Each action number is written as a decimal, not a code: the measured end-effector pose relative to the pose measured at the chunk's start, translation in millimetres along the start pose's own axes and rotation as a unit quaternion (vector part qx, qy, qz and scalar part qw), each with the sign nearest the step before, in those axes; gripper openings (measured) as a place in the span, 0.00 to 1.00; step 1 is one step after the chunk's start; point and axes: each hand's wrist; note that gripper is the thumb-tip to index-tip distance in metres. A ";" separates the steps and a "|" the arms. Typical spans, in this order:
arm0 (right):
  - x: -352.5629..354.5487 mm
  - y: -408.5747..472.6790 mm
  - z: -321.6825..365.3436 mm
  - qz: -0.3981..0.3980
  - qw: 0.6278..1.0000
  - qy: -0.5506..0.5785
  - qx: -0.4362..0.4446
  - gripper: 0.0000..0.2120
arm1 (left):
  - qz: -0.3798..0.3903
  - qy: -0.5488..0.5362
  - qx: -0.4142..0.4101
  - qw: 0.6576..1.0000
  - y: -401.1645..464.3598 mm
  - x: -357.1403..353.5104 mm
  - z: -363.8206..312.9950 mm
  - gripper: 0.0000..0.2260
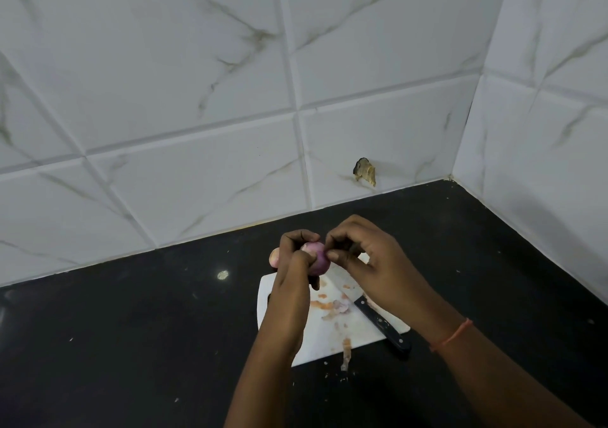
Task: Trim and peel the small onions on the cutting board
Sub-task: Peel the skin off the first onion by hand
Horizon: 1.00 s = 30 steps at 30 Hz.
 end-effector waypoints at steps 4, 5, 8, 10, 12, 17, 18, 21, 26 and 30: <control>-5.9 -1.8 -4.4 0.009 0.997 -0.077 0.014 0.03 | -0.014 -0.016 0.016 1.000 -1.3 -3.2 1.7 0.08; -8.7 -3.2 -4.7 0.003 0.996 -0.088 0.021 0.05 | -0.021 -0.044 0.028 0.998 -1.6 -4.9 2.1 0.08; -15.1 -8.3 -5.3 -0.021 0.997 -0.072 0.018 0.10 | -0.025 -0.130 0.072 0.989 -4.9 -9.8 -1.8 0.11; -16.8 -10.0 -5.1 -0.034 0.998 -0.049 0.013 0.10 | -0.013 -0.192 0.101 0.976 -7.1 -13.0 -5.1 0.11; -17.1 -10.7 -4.8 -0.040 0.999 -0.021 0.012 0.07 | -0.007 -0.226 0.112 0.968 -7.9 -14.5 -6.7 0.11; -13.3 -11.6 -4.5 -0.046 0.997 0.042 -0.033 0.05 | -0.036 -0.118 0.051 0.991 -5.1 -4.7 -3.4 0.13; -11.8 -11.4 -4.1 -0.053 0.997 0.050 -0.036 0.07 | -0.035 -0.095 0.037 0.994 -5.0 -2.8 -3.6 0.12; -8.4 -9.1 -2.6 -0.054 0.998 0.020 -0.004 0.11 | -0.023 -0.032 -0.026 0.999 -6.1 0.6 -3.3 0.10; -2.5 -5.3 -0.5 -0.051 0.999 0.009 -0.007 0.05 | 0.001 0.046 -0.119 0.992 -3.9 7.2 0.4 0.05; 2.5 -2.8 1.2 -0.022 0.999 -0.008 -0.031 0.04 | 0.012 0.076 -0.120 0.990 -3.3 8.4 2.3 0.03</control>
Point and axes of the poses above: each hand's wrist, its own y-axis towards the middle knuckle, its own x-axis out of the back of the hand, z = x × y, and after that the axes turned 6 degrees about -z, right-handed
